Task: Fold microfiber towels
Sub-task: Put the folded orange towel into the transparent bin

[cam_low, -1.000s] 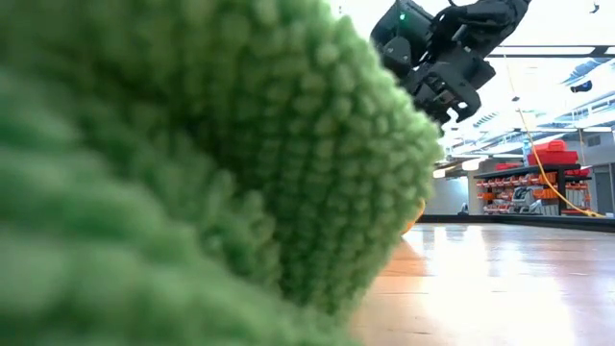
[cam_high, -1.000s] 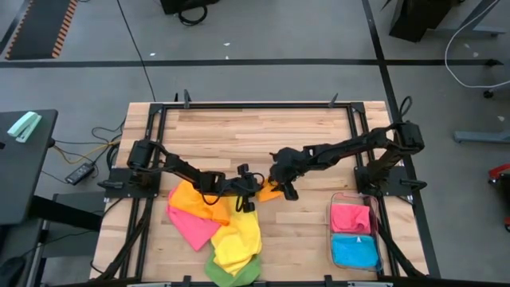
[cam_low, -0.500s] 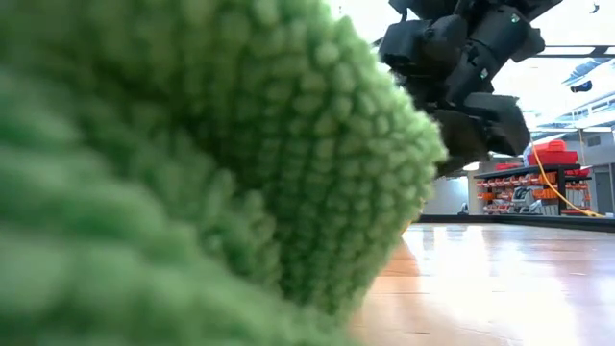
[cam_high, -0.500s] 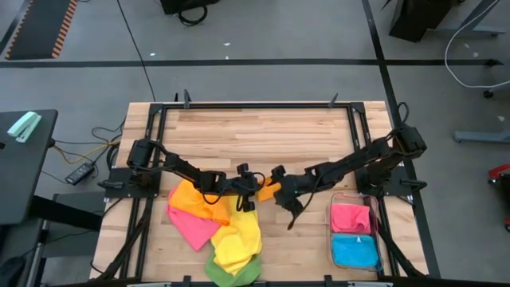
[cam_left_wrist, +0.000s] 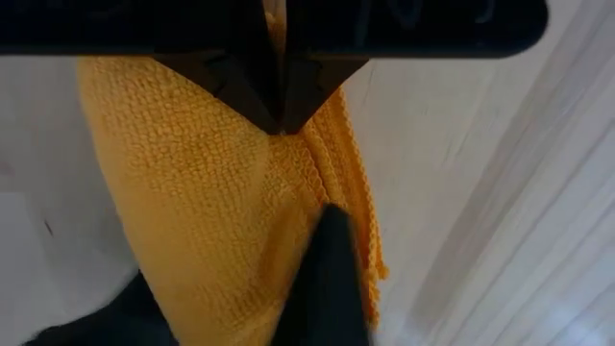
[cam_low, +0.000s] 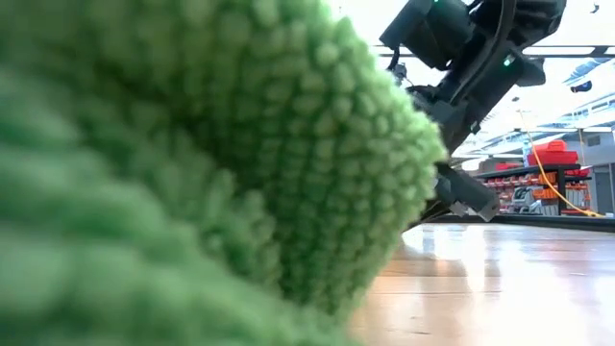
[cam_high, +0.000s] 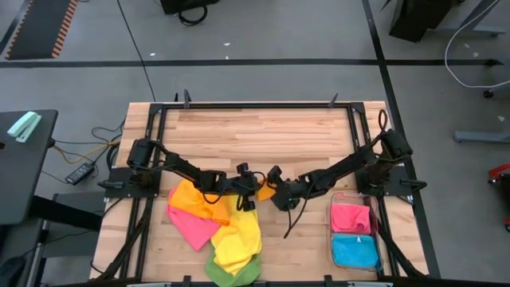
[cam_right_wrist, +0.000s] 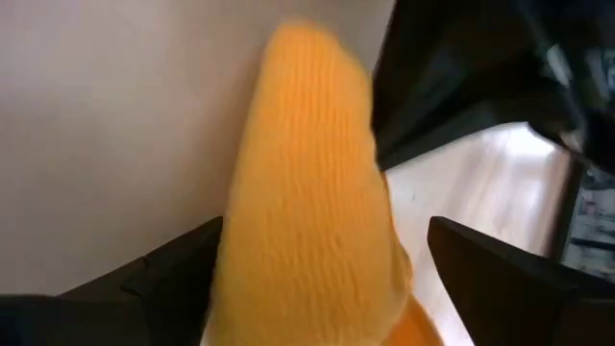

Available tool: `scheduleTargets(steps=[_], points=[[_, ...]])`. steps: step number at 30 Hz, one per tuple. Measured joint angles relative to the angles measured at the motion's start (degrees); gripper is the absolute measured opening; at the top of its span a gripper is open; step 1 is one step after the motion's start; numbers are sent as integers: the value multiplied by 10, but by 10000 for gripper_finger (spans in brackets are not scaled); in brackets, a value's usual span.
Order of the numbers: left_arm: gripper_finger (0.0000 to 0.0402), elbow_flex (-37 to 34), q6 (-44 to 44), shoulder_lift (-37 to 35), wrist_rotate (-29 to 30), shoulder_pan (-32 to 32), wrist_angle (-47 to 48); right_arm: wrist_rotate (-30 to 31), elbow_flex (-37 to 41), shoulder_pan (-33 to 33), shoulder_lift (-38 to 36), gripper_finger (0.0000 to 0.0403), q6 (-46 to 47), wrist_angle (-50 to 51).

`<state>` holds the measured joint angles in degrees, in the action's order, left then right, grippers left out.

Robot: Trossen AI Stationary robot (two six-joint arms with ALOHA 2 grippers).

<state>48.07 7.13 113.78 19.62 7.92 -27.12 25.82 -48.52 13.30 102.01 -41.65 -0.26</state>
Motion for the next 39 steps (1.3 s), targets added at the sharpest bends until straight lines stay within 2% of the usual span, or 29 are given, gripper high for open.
scheduleTargets(steps=[7,11,20,27,31,36,39], points=[[14,0,0,1,1,0,2,-13,0,-31,0,323,-53,7],[11,0,1,1,1,0,2,-61,0,-44,0,292,-68,9],[32,-2,-6,-2,7,8,-7,-114,1,-60,1,155,-30,13],[28,-4,-49,-69,5,32,68,-171,0,-73,0,57,56,21],[27,-4,-47,-108,1,41,136,-212,0,-66,-22,47,100,57],[25,-3,-39,-123,2,43,158,-332,1,-58,-86,44,187,93],[21,-3,-39,-123,2,42,158,-376,1,-43,-111,43,238,106]])
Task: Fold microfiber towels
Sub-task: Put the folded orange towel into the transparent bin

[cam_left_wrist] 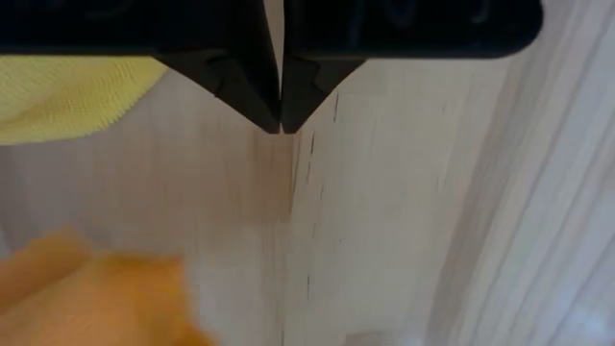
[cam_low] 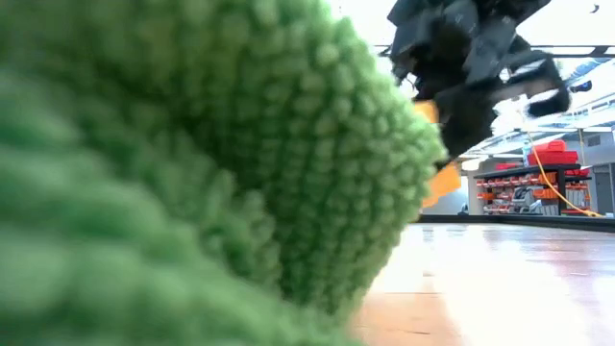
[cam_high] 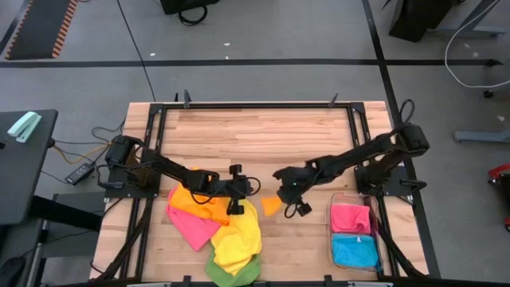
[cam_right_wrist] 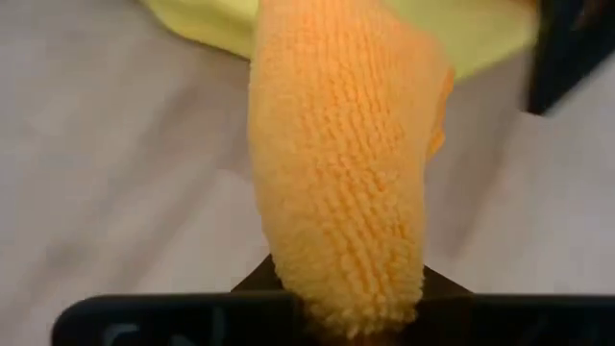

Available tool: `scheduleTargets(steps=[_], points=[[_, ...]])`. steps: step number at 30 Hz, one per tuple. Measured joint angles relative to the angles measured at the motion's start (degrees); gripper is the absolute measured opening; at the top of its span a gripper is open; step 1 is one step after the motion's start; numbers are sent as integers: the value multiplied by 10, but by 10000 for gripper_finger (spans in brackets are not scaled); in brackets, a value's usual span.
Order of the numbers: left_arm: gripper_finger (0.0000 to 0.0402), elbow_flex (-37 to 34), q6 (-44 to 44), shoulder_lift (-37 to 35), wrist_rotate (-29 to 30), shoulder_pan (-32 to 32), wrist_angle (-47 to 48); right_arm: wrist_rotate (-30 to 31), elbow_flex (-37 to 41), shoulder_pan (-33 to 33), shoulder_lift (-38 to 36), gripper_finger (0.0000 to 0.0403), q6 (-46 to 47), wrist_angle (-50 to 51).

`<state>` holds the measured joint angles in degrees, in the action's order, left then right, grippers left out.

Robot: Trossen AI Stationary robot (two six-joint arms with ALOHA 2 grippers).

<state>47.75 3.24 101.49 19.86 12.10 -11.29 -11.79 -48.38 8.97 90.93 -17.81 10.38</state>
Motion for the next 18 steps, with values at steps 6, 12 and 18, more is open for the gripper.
scheduleTargets(steps=[6,12,18], points=[[20,0,0,0,0,0,-1,-41,0,40,-26,42,85,13],[23,0,-8,0,0,-1,-7,-155,0,56,-63,42,259,20],[13,0,-29,-1,0,-6,-15,-221,0,73,-115,47,379,45]])
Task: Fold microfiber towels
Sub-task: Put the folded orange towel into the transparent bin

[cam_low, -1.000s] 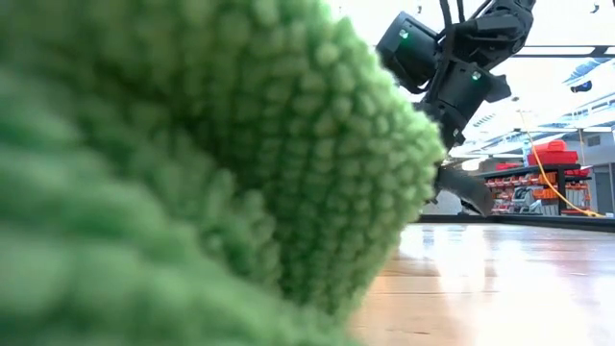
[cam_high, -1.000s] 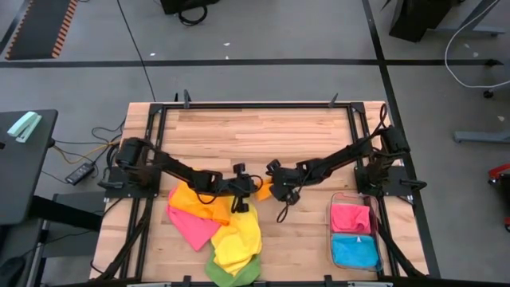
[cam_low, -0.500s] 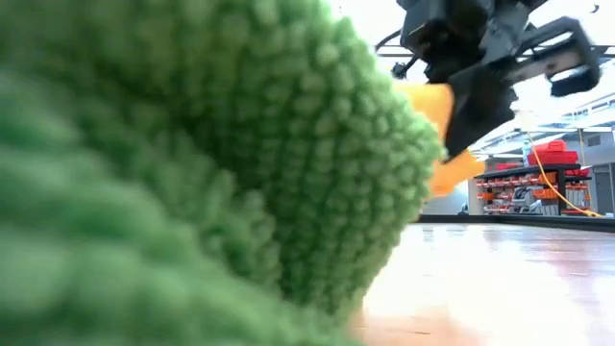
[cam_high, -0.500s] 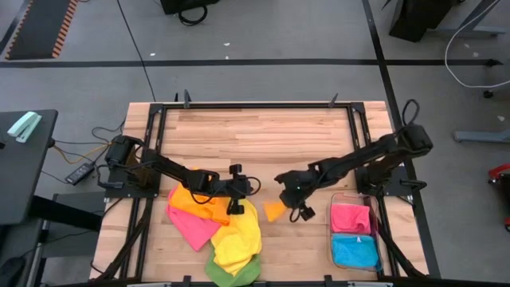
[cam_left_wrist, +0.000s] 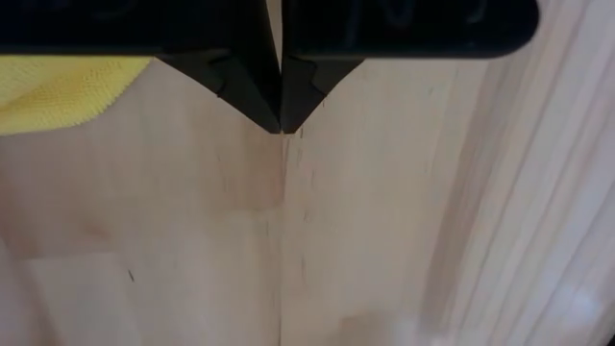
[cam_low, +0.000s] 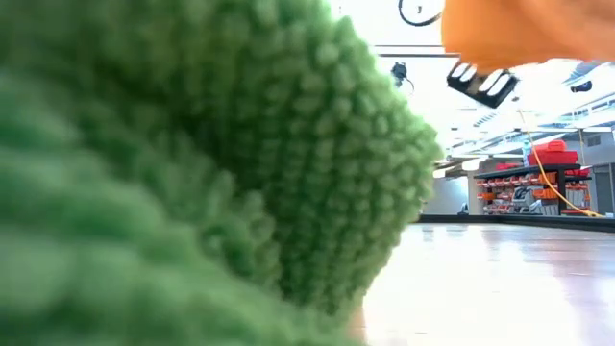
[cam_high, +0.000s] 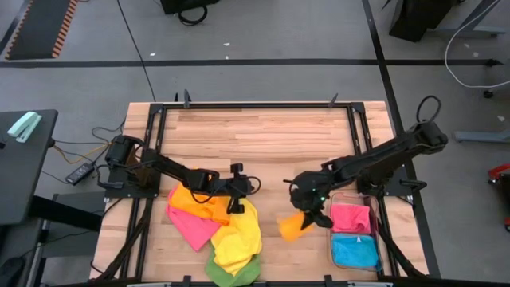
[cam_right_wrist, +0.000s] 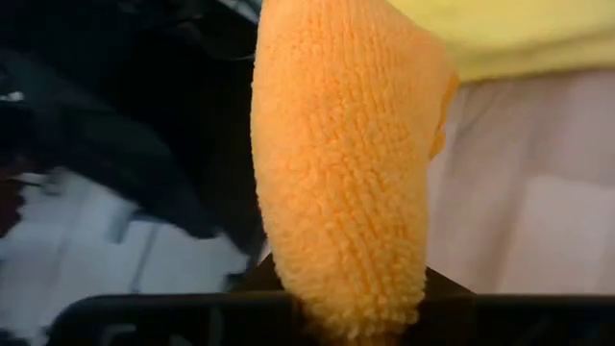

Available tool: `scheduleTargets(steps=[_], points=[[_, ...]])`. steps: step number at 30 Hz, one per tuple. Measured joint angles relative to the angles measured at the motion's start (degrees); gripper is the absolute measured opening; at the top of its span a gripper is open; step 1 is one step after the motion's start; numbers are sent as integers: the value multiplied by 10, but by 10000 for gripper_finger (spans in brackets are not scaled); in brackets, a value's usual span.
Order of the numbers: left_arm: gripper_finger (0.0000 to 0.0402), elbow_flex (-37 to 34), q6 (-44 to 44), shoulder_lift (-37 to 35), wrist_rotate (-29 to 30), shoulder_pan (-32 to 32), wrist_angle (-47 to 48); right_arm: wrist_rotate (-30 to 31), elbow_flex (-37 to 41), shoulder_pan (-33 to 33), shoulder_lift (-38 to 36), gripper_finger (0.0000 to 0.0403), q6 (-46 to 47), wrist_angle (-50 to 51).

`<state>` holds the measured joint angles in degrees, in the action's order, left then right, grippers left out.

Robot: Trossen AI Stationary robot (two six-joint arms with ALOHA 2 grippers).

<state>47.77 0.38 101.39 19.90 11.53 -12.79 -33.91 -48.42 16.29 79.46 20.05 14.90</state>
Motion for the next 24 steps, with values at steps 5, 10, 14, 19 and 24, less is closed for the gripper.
scheduleTargets(steps=[5,10,14,19,24], points=[[19,0,-11,0,0,-7,-1,-9,0,17,-47,47,97,62],[29,0,-19,0,0,-9,-1,19,0,31,-106,47,222,157],[31,1,-46,0,0,-11,-28,23,0,47,-145,47,333,189],[24,1,-85,0,0,-12,-57,7,0,61,-156,47,509,334],[17,1,-92,-1,0,-17,-72,-61,1,61,-156,47,642,400]])
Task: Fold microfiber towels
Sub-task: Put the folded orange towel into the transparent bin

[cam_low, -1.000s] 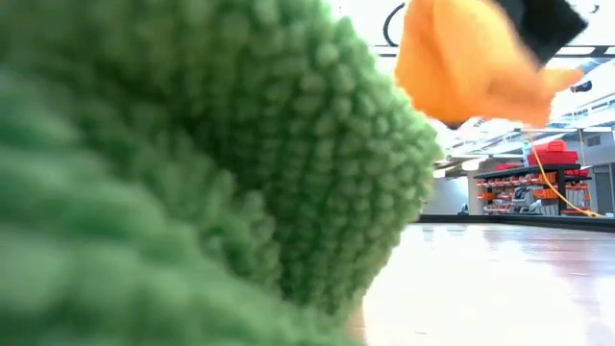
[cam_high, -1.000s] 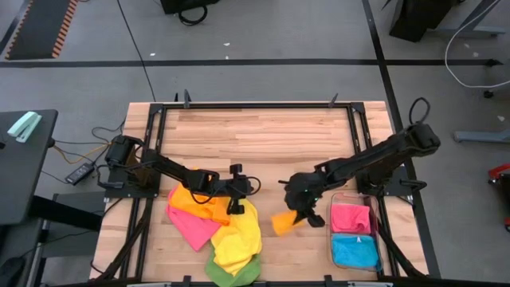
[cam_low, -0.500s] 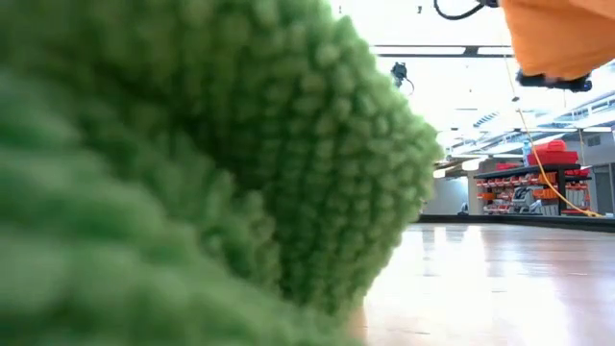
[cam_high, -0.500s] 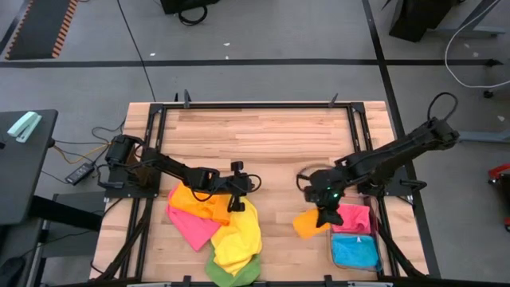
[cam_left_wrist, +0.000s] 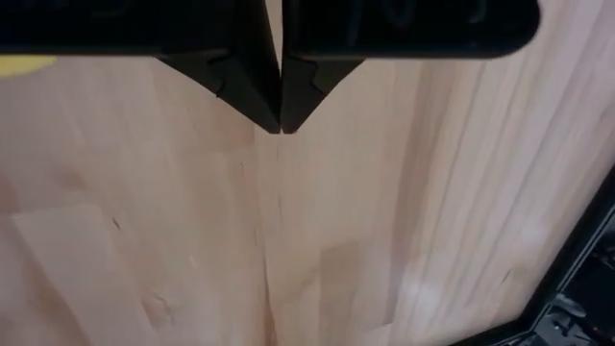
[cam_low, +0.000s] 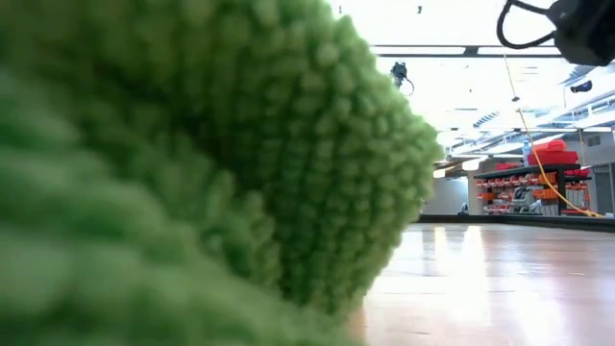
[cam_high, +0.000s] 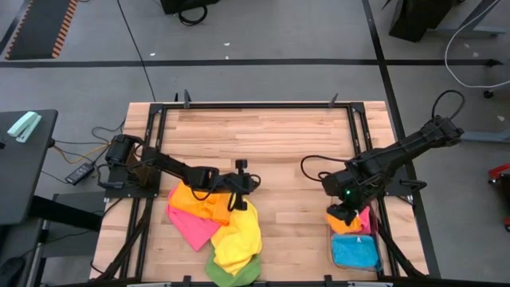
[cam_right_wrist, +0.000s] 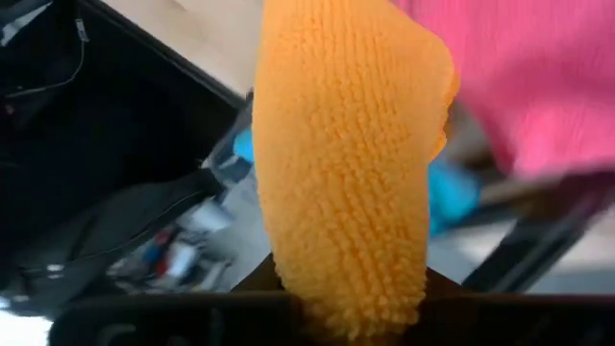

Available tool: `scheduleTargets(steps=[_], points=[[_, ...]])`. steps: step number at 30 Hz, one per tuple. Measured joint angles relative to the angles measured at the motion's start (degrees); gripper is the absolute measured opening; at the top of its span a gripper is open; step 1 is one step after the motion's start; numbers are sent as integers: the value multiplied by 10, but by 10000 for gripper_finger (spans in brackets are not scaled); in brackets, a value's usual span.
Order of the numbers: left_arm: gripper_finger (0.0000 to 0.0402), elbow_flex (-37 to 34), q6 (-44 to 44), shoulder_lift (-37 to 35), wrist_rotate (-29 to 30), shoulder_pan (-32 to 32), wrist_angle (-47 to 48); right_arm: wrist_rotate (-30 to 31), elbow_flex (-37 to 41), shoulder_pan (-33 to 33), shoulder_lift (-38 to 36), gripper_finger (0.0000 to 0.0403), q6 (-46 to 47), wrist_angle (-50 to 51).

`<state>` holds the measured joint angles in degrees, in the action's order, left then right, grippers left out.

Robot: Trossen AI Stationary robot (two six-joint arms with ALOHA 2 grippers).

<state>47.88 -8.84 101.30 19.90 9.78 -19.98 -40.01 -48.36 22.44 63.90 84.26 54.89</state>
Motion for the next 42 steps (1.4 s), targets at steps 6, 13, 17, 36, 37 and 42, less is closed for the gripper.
scheduleTargets(steps=[6,13,17,36,37,42], points=[[22,0,-27,0,0,-10,2,-76,-11,0,14,47,136,1],[18,0,-43,0,0,-21,4,-133,-11,0,41,47,221,145],[13,0,-67,0,-6,-21,3,-126,-11,0,80,47,218,176],[11,0,-114,1,-66,-33,-19,44,-173,3,330,47,101,352],[12,0,-114,2,-67,-33,-19,43,-169,4,334,47,101,354],[24,0,-114,3,-73,-32,-13,41,-152,15,362,46,82,351]])
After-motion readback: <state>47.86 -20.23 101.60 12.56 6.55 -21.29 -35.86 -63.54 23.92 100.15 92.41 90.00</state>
